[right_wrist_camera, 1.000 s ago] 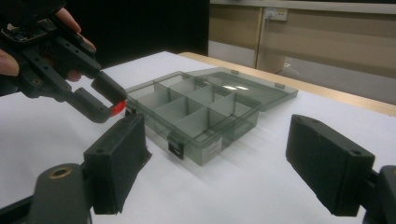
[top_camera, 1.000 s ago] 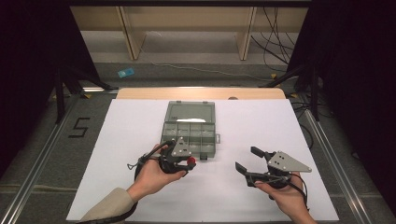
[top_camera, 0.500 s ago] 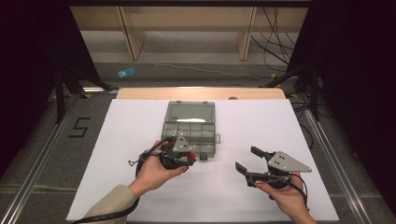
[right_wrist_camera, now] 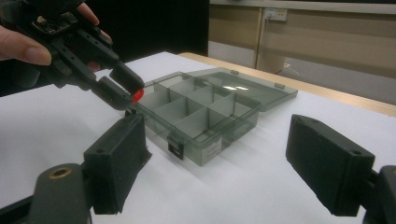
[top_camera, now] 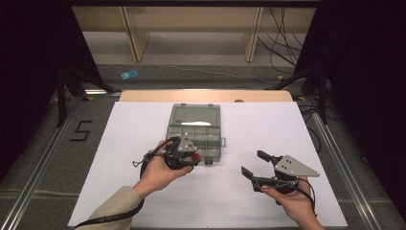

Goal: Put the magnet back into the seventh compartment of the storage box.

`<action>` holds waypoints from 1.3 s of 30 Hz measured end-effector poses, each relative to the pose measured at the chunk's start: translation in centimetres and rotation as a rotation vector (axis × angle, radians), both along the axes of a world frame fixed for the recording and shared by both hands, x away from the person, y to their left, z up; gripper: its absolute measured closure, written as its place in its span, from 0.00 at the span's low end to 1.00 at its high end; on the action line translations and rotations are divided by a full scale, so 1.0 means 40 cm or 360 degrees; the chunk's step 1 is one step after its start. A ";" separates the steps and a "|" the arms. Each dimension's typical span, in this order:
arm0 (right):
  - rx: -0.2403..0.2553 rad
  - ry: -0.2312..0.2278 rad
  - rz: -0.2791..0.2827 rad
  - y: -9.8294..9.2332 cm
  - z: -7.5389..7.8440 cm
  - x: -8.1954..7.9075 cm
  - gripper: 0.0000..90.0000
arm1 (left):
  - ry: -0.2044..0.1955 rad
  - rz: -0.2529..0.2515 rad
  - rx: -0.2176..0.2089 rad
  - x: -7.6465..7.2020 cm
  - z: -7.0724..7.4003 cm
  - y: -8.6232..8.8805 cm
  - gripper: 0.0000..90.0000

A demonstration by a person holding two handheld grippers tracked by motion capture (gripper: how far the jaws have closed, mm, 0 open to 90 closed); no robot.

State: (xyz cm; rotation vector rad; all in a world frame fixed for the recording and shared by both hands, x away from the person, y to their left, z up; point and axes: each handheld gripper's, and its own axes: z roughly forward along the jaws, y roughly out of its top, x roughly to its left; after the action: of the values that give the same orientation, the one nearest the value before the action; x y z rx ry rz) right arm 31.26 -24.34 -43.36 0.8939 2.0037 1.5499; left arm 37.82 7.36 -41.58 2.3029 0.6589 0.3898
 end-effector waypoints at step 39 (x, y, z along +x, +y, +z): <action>-0.0002 0.0005 0.0008 -0.002 0.000 0.000 0.24 | -0.0006 0.0059 0.0016 0.051 -0.002 -0.015 0.70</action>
State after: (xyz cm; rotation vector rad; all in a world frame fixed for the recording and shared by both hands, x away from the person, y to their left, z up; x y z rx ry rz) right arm 31.28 -24.41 -43.36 0.8922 2.0103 1.5507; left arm 39.86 6.75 -41.65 2.3018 0.7000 0.4157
